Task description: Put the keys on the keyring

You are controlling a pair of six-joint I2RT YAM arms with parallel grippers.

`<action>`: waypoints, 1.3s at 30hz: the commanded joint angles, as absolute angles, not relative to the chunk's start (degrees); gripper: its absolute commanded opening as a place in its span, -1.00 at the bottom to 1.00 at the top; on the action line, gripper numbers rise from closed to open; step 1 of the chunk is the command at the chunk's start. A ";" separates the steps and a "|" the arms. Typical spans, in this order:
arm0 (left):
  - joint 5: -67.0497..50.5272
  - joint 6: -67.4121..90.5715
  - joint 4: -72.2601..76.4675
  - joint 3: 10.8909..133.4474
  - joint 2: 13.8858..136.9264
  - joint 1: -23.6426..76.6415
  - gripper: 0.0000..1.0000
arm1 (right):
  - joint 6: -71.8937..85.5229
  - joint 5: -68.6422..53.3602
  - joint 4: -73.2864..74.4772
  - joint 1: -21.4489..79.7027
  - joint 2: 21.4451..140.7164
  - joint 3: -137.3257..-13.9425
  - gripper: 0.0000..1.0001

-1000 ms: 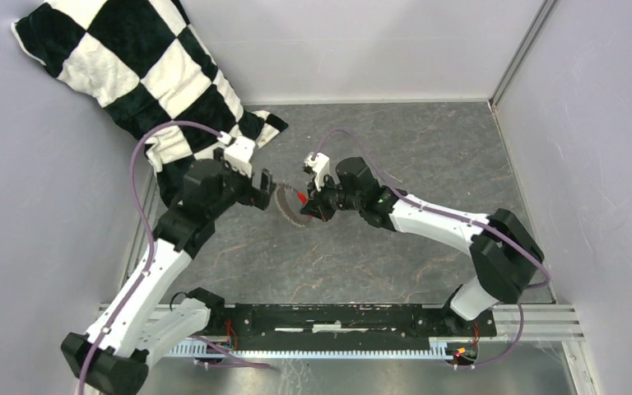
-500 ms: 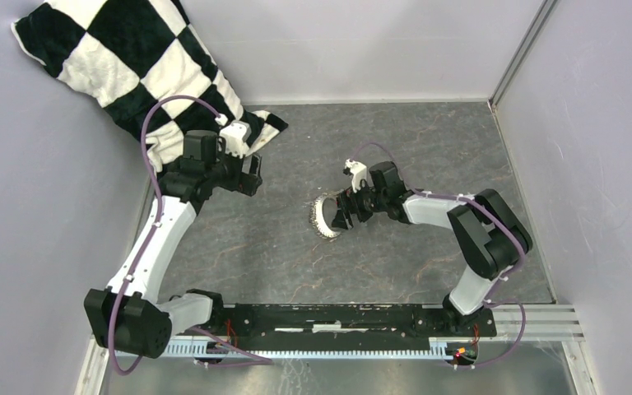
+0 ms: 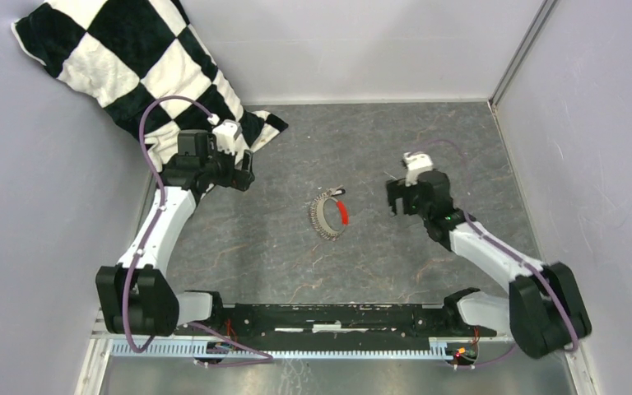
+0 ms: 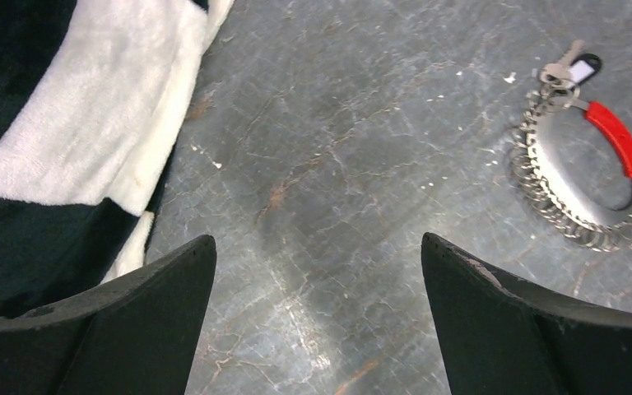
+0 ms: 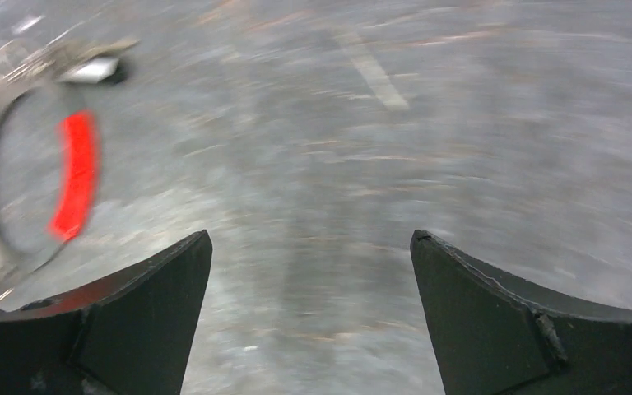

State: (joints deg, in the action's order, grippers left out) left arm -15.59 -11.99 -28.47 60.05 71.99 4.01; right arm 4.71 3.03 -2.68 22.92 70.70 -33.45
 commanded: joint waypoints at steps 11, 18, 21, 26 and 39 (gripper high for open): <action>-17.07 -7.44 12.14 40.20 77.11 -3.15 1.00 | -5.43 45.33 -43.11 9.50 61.04 -6.31 0.96; -16.30 -4.64 33.11 31.07 81.23 -3.43 1.00 | -3.34 43.91 -61.18 8.67 69.25 -0.27 0.96; -15.88 -1.91 38.80 28.68 84.05 -3.61 1.00 | -2.02 41.97 -62.93 8.25 71.23 -0.58 0.96; -15.36 -0.68 57.31 19.18 86.60 -3.61 1.00 | -3.33 37.99 -70.69 8.00 74.04 2.27 0.96; -11.90 -1.00 69.40 12.78 87.88 -2.37 1.00 | -8.97 25.65 -80.82 7.89 79.15 4.64 0.96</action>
State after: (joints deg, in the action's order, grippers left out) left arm -14.90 -2.48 68.47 7.84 87.96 -2.59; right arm -7.46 28.77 -76.58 8.23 78.81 -1.02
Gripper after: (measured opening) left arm 0.997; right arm 0.979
